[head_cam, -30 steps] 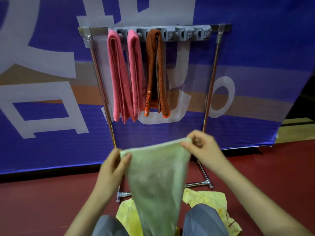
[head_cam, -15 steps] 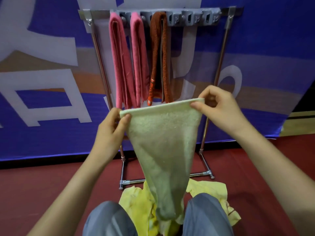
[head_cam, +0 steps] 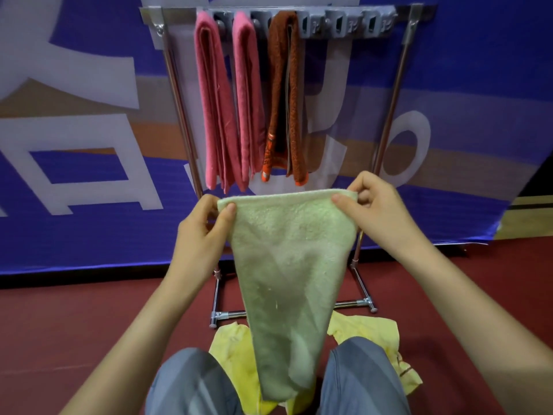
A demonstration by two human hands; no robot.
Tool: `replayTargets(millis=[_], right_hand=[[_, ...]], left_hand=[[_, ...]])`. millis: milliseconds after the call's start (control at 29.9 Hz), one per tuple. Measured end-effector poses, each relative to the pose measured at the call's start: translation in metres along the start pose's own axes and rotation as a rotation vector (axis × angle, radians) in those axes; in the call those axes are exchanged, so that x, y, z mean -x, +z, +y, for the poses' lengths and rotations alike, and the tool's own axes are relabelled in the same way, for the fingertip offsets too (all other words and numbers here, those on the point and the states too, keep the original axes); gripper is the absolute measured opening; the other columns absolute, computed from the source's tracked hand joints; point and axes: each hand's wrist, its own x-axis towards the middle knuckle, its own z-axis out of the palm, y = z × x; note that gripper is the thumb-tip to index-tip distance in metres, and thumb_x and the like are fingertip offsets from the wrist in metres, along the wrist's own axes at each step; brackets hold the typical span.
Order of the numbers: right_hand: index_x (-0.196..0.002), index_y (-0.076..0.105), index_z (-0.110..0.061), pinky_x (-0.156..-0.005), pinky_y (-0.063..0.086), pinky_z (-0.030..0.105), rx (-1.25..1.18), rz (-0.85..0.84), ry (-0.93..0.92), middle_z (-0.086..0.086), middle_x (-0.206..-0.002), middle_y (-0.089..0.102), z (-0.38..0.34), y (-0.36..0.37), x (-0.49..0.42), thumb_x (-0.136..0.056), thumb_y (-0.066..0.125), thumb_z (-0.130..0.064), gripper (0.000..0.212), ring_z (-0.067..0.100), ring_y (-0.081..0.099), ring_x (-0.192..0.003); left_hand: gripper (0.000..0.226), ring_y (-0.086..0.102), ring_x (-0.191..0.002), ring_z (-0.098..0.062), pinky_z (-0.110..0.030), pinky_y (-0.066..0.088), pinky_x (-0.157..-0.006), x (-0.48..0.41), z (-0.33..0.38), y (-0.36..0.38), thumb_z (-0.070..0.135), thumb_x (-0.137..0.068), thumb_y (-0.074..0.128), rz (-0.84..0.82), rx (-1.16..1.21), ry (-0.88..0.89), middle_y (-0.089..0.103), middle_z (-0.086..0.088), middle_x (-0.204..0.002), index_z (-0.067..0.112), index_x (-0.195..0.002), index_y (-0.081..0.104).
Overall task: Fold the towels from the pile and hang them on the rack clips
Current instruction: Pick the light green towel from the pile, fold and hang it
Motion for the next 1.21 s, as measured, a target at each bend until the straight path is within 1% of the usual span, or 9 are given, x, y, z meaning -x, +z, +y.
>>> replayTargets(millis=[134, 234, 402, 502, 603, 737, 904, 1038, 1206], right_hand=[[-0.06, 0.041, -0.016, -0.053, 0.032, 0.032, -0.074, -0.046, 0.102, 0.005, -0.049, 0.041, 0.002, 0.012, 0.009, -0.079, 0.062, -0.01, 0.029, 0.016, 0.038, -0.049], [-0.062, 0.042, -0.014, -0.056, 0.035, 0.035, -0.128, -0.116, 0.174, 0.015, -0.056, 0.046, 0.003, 0.021, 0.021, -0.08, 0.061, -0.01, 0.027, 0.023, 0.043, -0.055], [-0.064, 0.04, -0.008, -0.035, 0.038, 0.014, -0.312, -0.255, 0.287, -0.003, -0.035, 0.05, 0.0, 0.039, 0.041, -0.085, 0.056, -0.001, 0.027, 0.004, 0.047, -0.03], [-0.067, 0.043, -0.006, -0.039, 0.045, 0.013, -0.46, -0.321, 0.338, -0.004, -0.043, 0.055, -0.003, 0.047, 0.048, -0.088, 0.052, -0.002, 0.023, 0.002, 0.053, -0.037], [-0.07, 0.049, -0.005, -0.051, 0.056, 0.021, -0.584, -0.357, 0.398, 0.01, -0.065, 0.057, -0.003, 0.052, 0.051, -0.09, 0.049, -0.004, 0.019, 0.009, 0.062, -0.049], [-0.075, 0.053, -0.006, -0.06, 0.056, 0.023, -0.653, -0.386, 0.454, 0.013, -0.071, 0.058, 0.001, 0.054, 0.057, -0.096, 0.037, -0.016, 0.028, 0.014, 0.063, -0.057], [-0.081, 0.058, -0.004, -0.064, 0.056, 0.022, -0.704, -0.412, 0.441, 0.012, -0.072, 0.063, 0.007, 0.055, 0.063, -0.098, 0.031, -0.021, 0.036, 0.014, 0.066, -0.061], [-0.092, 0.054, -0.013, -0.06, 0.053, 0.019, -0.657, -0.376, 0.31, 0.002, -0.067, 0.062, 0.016, 0.055, 0.067, -0.092, 0.047, -0.01, 0.008, 0.01, 0.062, -0.059], [-0.102, 0.052, -0.032, -0.072, 0.046, 0.008, -0.403, -0.273, 0.255, -0.002, -0.105, 0.055, 0.034, 0.049, 0.065, -0.082, 0.061, -0.005, 0.035, 0.001, 0.055, -0.087]], left_hand=[[0.026, 0.05, -0.056, -0.007, -0.016, 0.043, -0.045, 0.014, 0.005, 0.012, 0.02, -0.09, 0.05, 0.034, 0.045, -0.03, 0.057, -0.017, -0.069, -0.004, -0.078, 0.05], [0.025, 0.048, -0.053, -0.012, -0.025, 0.044, -0.047, 0.026, 0.003, 0.02, 0.02, -0.089, 0.052, -0.001, 0.094, -0.076, 0.055, -0.02, -0.066, 0.0, -0.074, 0.05], [0.025, 0.051, -0.056, -0.031, -0.055, 0.052, -0.059, 0.044, 0.0, 0.037, 0.034, -0.082, 0.057, -0.125, 0.155, -0.105, 0.056, -0.029, -0.068, 0.013, -0.071, 0.051], [0.03, 0.052, -0.061, -0.029, -0.06, 0.051, -0.062, 0.051, 0.0, 0.044, 0.045, -0.072, 0.056, -0.215, 0.212, -0.129, 0.056, -0.03, -0.069, 0.016, -0.074, 0.055], [0.014, 0.057, -0.061, -0.016, -0.048, 0.054, -0.064, 0.054, -0.004, 0.046, 0.025, -0.082, 0.059, -0.242, 0.281, -0.18, 0.061, -0.001, -0.058, 0.016, -0.071, 0.058], [0.015, 0.062, -0.064, -0.002, -0.022, 0.054, -0.063, 0.06, -0.007, 0.045, 0.01, -0.088, 0.049, -0.281, 0.323, -0.191, 0.066, 0.008, -0.063, 0.013, -0.078, 0.059], [0.004, 0.057, -0.061, -0.002, -0.03, 0.05, -0.066, 0.062, -0.012, 0.043, 0.023, -0.081, 0.058, -0.296, 0.244, -0.135, 0.065, 0.012, -0.067, 0.019, -0.08, 0.058], [0.022, 0.052, -0.067, -0.018, -0.044, 0.048, -0.064, 0.06, -0.013, 0.036, 0.043, -0.078, 0.055, -0.289, 0.221, -0.121, 0.058, -0.02, -0.072, 0.022, -0.079, 0.061], [0.021, 0.053, -0.066, -0.002, -0.015, 0.045, -0.063, 0.055, -0.005, 0.024, 0.032, -0.083, 0.045, -0.365, 0.256, -0.052, 0.06, 0.009, -0.069, 0.017, -0.082, 0.06]])
